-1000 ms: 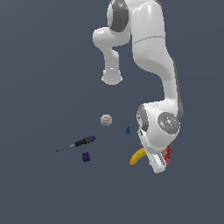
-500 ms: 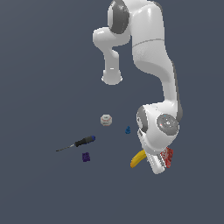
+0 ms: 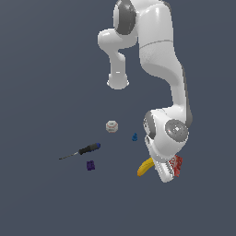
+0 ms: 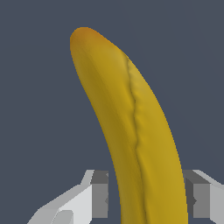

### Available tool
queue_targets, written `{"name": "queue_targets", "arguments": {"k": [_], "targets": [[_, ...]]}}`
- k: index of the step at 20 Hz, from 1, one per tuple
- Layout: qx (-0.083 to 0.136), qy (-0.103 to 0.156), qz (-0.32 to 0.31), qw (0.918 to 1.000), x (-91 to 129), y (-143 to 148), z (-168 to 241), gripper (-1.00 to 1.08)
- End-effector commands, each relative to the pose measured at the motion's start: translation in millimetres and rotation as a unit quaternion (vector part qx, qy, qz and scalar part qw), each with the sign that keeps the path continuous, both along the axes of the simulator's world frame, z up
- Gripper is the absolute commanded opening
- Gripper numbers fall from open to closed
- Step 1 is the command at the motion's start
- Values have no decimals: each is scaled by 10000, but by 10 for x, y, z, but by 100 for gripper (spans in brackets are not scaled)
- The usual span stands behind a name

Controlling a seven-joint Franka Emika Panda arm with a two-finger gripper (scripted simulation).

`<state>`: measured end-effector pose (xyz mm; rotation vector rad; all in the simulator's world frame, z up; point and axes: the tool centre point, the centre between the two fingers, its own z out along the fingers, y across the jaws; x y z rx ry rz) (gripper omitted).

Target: Pick up a designated object from a clutter of objects.

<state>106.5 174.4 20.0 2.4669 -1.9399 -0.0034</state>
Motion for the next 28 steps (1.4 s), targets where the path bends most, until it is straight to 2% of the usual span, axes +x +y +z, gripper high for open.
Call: {"name": "queue_targets", "arguments": {"k": [1,11,28], "targets": [[3,-13,-1,10000,-12,-4,50,-100],[10,-11,-1,10000,-247,-52,444,-100],[24,-6,-1,10000,-982,-210,1709,-100]]}}
